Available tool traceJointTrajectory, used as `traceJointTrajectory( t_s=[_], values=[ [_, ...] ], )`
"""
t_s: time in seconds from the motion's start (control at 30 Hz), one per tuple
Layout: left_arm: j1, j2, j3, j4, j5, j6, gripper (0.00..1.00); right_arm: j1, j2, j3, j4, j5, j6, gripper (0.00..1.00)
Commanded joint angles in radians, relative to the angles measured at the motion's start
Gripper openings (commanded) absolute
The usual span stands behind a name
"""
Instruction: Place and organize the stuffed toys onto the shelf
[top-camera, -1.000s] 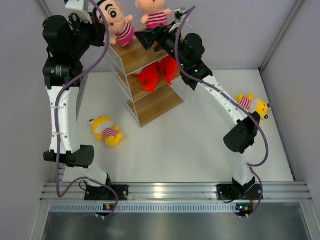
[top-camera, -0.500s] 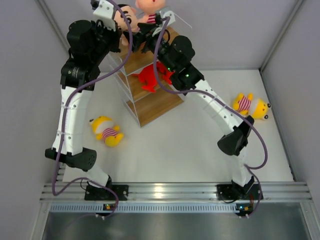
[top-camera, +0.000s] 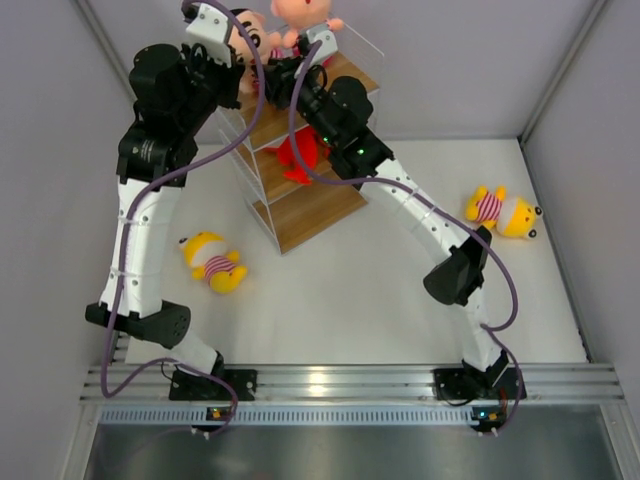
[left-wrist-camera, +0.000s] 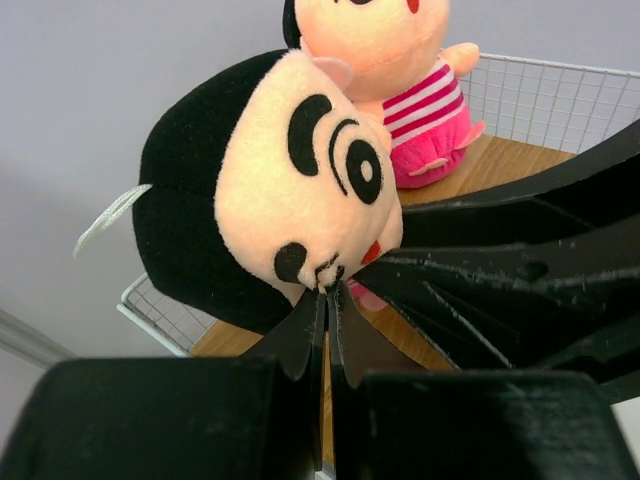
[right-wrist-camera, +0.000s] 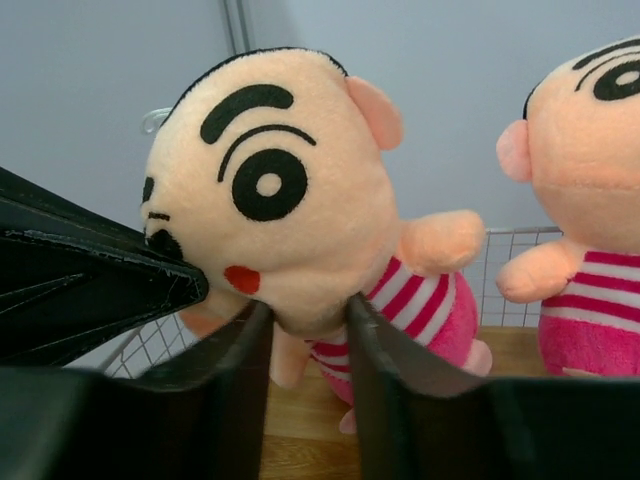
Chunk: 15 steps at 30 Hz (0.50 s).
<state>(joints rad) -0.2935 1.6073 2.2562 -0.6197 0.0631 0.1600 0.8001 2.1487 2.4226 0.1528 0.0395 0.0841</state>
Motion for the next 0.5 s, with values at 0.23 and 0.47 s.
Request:
traceJointTrajectory(
  t_s=[0.23,0.47],
  values=[
    [-0.004,-0.066,-0.007,0.041,0.043,-0.005,0.12,0.001,-0.045,0.011,0.071,0.019,0.090,0.00],
    [-0.004,-0.078,0.011,0.043,0.015,-0.016,0.64,0.004,-0.084,-0.013,0.057,0.091,0.256,0.00]
  ],
)
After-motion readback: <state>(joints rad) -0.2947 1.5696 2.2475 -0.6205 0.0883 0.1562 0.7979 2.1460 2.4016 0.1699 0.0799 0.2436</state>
